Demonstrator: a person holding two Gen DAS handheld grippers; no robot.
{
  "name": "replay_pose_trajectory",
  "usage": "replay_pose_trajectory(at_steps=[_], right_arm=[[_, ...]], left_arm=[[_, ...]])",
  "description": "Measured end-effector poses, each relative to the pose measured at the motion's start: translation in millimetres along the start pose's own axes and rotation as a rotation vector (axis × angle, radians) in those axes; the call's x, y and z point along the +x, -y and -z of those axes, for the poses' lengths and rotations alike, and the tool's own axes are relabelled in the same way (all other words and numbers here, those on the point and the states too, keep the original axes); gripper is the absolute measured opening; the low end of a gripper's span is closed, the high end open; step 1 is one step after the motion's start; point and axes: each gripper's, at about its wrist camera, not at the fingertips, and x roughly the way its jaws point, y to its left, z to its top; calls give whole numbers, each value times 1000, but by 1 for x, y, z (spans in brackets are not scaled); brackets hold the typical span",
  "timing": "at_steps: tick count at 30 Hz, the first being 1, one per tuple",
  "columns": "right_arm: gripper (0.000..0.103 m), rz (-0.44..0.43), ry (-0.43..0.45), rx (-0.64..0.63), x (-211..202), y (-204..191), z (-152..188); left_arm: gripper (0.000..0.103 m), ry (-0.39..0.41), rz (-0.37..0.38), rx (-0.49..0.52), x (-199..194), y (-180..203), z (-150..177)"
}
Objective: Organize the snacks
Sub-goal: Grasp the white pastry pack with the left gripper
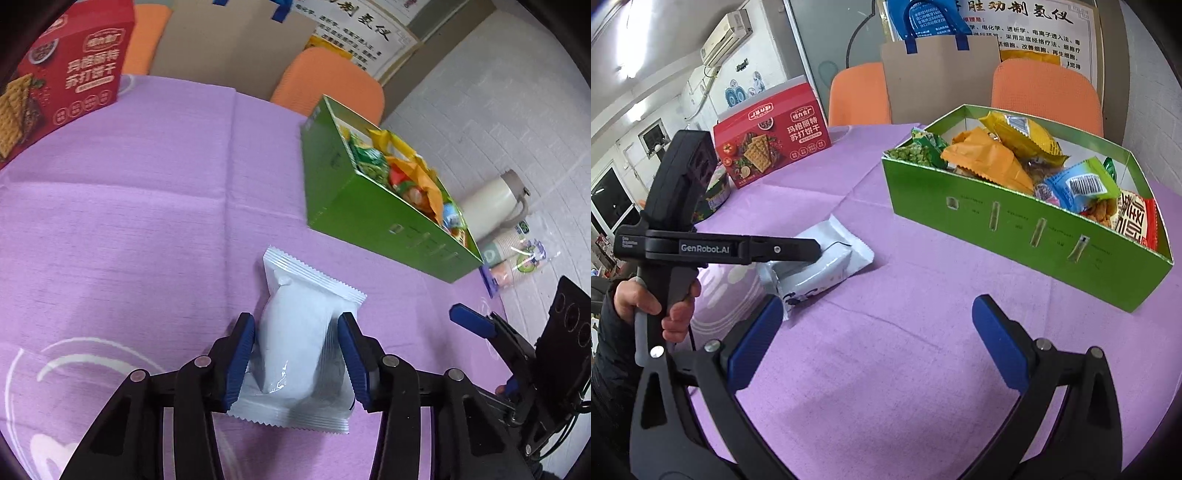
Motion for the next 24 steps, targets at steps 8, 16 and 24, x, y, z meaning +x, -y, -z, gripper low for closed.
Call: replay_pose_trajectory(at_steps=[8, 16, 24], right_arm=[[102, 6, -51, 47, -5, 13, 21], [84, -98, -89, 63, 8, 3, 29], [78, -75, -92, 37, 1, 5, 33]], left_arm=[[48, -43, 76, 73, 10, 51, 10], [48, -68, 117, -13, 6, 29, 9], [46, -137, 199, 78, 15, 60, 18]])
